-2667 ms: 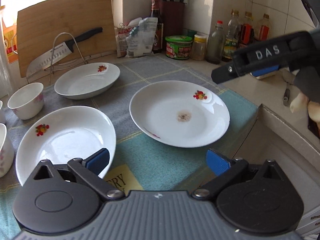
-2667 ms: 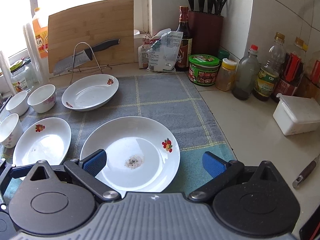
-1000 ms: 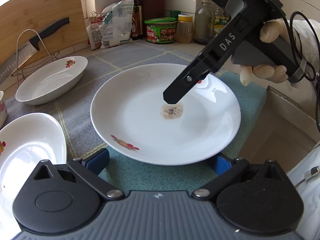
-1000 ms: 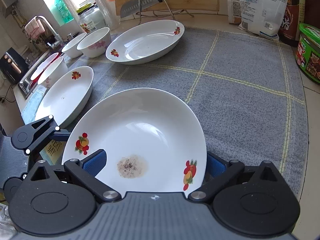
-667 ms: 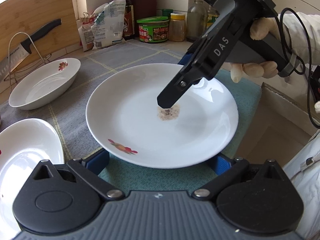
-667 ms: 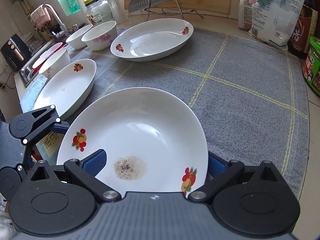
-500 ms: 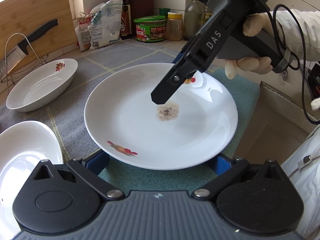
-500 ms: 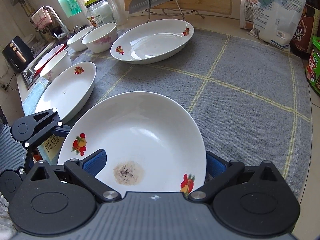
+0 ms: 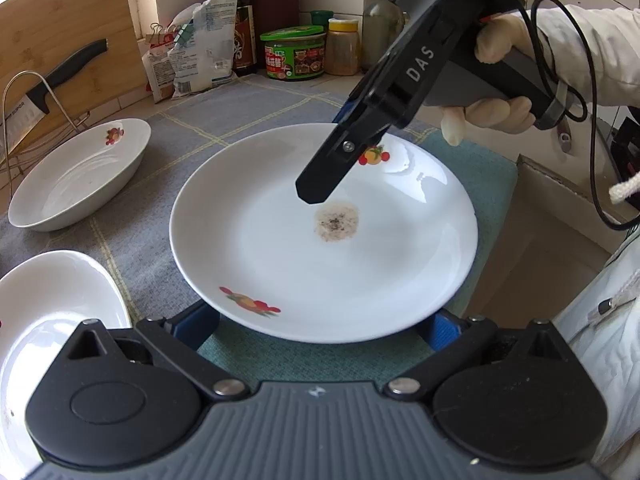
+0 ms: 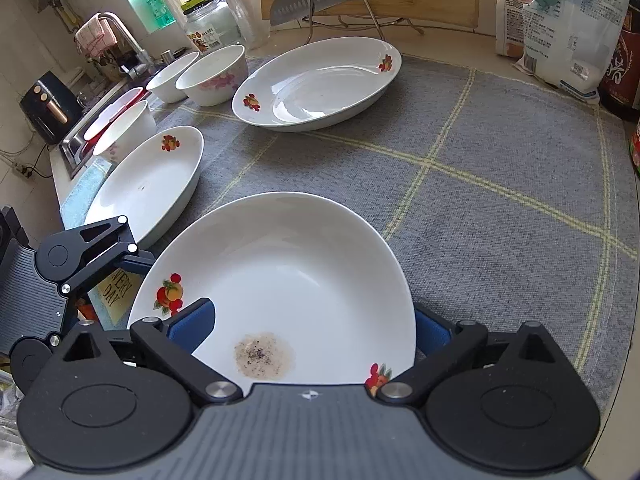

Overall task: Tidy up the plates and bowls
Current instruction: 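Lift the stained plate with both tools and carry it toward the green jar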

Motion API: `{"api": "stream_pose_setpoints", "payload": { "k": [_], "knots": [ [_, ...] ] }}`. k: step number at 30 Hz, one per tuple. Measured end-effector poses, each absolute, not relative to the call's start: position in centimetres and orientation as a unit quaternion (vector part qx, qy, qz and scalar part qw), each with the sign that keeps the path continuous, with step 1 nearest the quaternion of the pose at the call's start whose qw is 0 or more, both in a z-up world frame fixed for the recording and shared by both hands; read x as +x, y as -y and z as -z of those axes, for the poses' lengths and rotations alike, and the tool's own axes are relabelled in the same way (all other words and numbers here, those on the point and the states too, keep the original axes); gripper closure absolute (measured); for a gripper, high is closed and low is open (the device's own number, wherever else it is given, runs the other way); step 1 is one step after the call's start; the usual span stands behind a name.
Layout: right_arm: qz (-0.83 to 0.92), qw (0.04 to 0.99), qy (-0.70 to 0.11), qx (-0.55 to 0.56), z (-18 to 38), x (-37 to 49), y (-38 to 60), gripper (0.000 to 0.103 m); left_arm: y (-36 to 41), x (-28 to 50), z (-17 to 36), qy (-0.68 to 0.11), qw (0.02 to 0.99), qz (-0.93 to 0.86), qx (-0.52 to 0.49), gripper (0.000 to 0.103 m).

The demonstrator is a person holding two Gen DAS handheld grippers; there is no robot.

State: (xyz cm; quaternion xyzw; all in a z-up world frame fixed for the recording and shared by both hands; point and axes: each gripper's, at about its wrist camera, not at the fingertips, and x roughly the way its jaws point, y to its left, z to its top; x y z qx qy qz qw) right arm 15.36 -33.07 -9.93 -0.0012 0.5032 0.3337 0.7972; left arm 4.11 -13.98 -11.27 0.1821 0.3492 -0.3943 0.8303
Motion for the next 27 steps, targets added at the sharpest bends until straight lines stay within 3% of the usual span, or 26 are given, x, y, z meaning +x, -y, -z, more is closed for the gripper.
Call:
{"api": "stream_pose_setpoints", "payload": {
  "k": [27],
  "knots": [
    [-0.315,0.814,-0.489,-0.001,8.1,16.8,36.0,0.004,16.8,6.1,9.8,-0.341,0.826,0.398,0.206,0.006]
  ]
}}
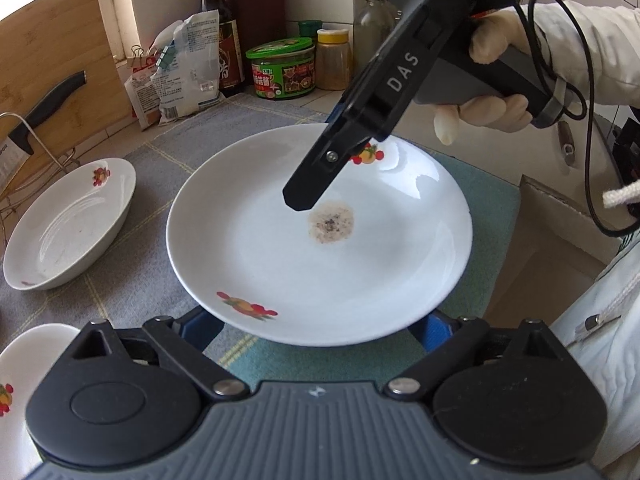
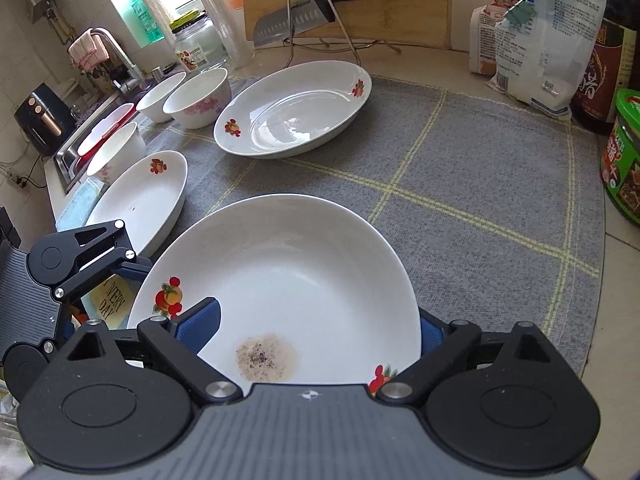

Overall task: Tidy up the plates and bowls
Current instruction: 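Lift the stained plate with both tools and carry it toward the green jar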

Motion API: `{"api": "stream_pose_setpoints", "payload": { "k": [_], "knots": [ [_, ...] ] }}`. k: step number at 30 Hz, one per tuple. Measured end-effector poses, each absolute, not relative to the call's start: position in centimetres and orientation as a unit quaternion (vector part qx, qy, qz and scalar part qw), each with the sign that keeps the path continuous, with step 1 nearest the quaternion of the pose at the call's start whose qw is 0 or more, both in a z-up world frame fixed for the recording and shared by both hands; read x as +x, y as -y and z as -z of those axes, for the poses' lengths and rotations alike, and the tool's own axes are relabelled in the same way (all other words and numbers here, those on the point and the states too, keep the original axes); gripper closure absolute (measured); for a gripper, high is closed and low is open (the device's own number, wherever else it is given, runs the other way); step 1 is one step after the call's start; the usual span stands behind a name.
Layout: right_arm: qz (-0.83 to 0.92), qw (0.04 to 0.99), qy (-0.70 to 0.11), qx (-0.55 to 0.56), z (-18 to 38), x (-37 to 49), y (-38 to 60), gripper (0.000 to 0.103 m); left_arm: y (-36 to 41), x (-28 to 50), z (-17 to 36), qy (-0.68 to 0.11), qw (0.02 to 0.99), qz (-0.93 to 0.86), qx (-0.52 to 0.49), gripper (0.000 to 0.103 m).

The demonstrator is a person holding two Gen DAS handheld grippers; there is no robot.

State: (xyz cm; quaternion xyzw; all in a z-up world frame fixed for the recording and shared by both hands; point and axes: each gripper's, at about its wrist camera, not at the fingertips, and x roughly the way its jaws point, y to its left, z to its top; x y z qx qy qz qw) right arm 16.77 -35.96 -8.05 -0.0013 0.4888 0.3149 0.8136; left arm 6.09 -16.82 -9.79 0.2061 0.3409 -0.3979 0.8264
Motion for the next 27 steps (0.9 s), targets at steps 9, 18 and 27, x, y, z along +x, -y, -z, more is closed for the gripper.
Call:
{"api": "stream_pose_setpoints", "payload": {
  "k": [9,18,27],
  "knots": [
    [-0.299,0.824,-0.481,-0.008,7.8,19.1,38.7,0.004,20.1,8.7,10.0,-0.335,0.823,0.405,0.215,0.006],
    [-0.295,0.831,-0.473,-0.007,8.1,22.0,40.7,0.004,22.2,11.7,10.3,-0.331,0.823,0.403,0.224,0.006],
    [-0.287,0.836,-0.467,-0.009,8.8,23.8,42.1,0.004,23.6,14.2,10.7,-0.334,0.822,0.402,0.227,0.006]
  ]
}}
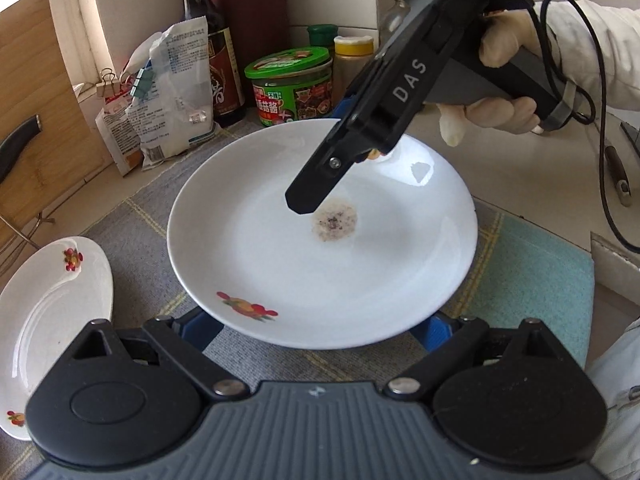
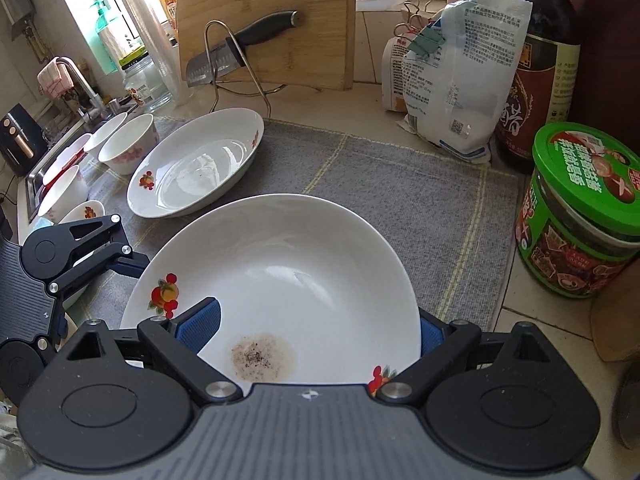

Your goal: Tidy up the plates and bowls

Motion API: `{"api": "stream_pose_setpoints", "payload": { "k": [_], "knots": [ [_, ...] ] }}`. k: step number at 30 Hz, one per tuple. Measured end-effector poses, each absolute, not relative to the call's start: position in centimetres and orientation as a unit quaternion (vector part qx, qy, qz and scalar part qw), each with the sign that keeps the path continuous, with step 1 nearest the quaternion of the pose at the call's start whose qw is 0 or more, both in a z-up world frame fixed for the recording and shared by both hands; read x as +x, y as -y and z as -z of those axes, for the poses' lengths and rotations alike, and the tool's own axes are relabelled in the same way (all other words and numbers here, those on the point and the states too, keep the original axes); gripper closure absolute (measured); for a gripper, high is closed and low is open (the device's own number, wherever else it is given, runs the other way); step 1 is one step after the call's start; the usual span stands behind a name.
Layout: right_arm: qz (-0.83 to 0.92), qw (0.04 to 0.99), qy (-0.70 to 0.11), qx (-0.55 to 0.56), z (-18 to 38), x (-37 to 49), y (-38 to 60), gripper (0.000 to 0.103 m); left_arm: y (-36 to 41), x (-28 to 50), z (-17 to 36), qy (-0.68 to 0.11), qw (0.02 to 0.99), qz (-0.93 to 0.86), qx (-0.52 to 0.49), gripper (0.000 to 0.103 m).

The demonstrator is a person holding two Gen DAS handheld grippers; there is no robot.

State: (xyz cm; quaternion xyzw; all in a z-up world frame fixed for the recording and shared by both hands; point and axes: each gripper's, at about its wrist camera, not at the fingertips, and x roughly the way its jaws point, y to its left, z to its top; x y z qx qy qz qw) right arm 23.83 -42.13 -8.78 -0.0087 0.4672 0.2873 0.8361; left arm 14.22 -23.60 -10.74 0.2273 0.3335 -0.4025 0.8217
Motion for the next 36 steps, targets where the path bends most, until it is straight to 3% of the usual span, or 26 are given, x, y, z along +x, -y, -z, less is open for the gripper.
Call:
{"api": "stream_pose_setpoints", "payload": {
  "k": [28,36],
  "knots": [
    [-0.266,0.841,-0.471,-0.006,10.7,26.3,44.3,0.004,25.9,17.1,12.2,-0.355,0.818,0.402,0.208,0.006],
    [-0.253,0.846,-0.469,-0.014,10.6,26.0,44.0,0.0,25.7,16.7,12.1,-0.35,0.82,0.4,0.212,0.005]
  ]
}}
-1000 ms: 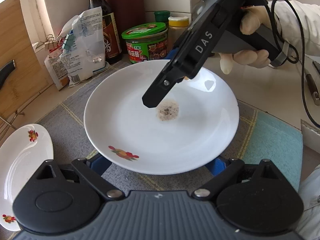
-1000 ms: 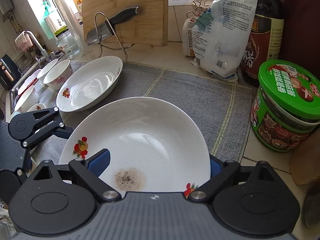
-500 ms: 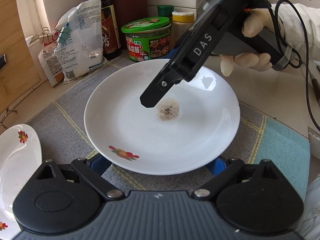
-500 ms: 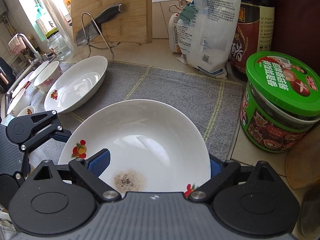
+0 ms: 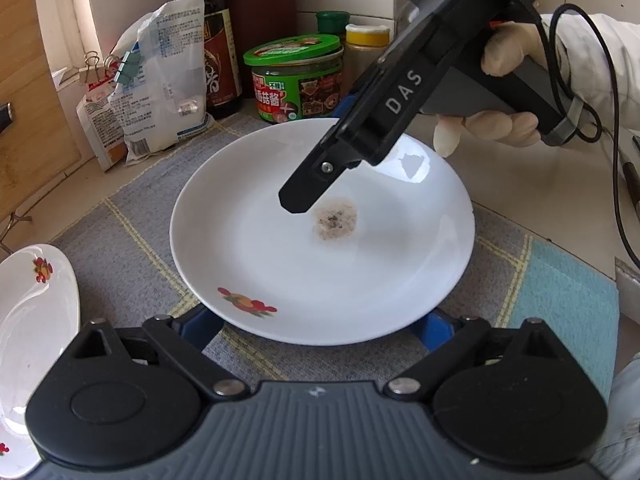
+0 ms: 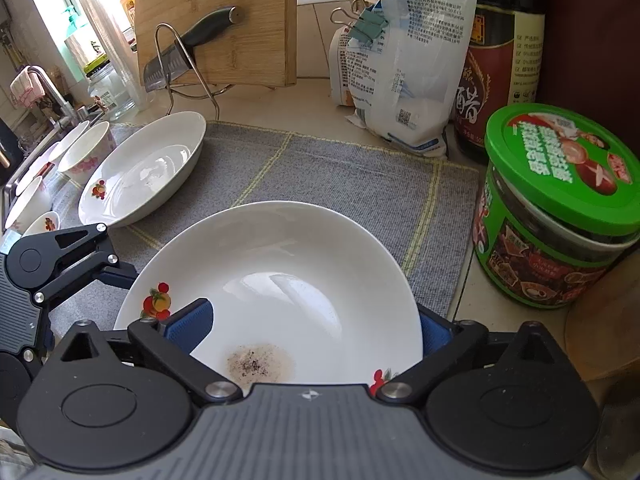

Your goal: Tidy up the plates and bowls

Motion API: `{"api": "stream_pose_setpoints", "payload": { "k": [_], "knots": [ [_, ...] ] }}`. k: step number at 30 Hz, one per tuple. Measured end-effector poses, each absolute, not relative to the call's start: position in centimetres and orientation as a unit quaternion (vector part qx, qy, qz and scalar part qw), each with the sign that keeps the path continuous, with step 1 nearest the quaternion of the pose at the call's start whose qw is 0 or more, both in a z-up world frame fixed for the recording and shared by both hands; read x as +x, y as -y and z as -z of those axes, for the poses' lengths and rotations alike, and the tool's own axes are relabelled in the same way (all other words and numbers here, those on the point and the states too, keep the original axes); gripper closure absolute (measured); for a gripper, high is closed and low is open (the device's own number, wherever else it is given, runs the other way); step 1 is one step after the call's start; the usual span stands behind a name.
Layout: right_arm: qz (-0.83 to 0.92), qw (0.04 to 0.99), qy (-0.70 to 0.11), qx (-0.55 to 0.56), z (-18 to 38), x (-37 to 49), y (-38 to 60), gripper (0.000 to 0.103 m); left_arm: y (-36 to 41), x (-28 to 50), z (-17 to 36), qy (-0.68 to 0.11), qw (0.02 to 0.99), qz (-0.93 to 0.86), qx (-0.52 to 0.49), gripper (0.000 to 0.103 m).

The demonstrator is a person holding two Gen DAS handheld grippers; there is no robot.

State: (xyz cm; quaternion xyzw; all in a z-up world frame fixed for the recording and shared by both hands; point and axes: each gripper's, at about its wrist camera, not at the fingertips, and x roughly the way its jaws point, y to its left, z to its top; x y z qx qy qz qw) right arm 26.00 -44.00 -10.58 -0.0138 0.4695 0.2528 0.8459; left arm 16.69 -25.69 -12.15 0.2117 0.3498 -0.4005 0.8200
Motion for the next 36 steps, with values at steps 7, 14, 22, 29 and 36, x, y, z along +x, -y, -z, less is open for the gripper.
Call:
{"api": "stream_pose_setpoints", "payload": {
  "k": [7,14,22,29,36],
  "knots": [
    [-0.223,0.861,-0.456,-0.033,9.1,24.8,44.0,0.0,24.0,15.5,10.8,-0.345,0.831,0.389,0.199,0.005],
    [-0.167,0.889,-0.419,-0.08,6.9,22.3,42.1,0.0,20.7,12.7,7.8,-0.309,0.869,0.347,0.17,0.004],
    [-0.141,0.903,-0.398,-0.082,5.4,19.1,36.2,0.0,15.6,9.5,5.0,-0.282,0.907,0.287,0.123,0.002],
    [-0.146,0.905,-0.395,-0.062,4.2,15.6,29.7,0.0,9.8,5.9,3.6,-0.275,0.928,0.231,0.104,0.001],
    [-0.149,0.901,-0.406,-0.029,4.5,13.0,24.7,0.0,3.8,3.3,3.4,-0.274,0.939,0.192,0.085,0.001]
  ]
}}
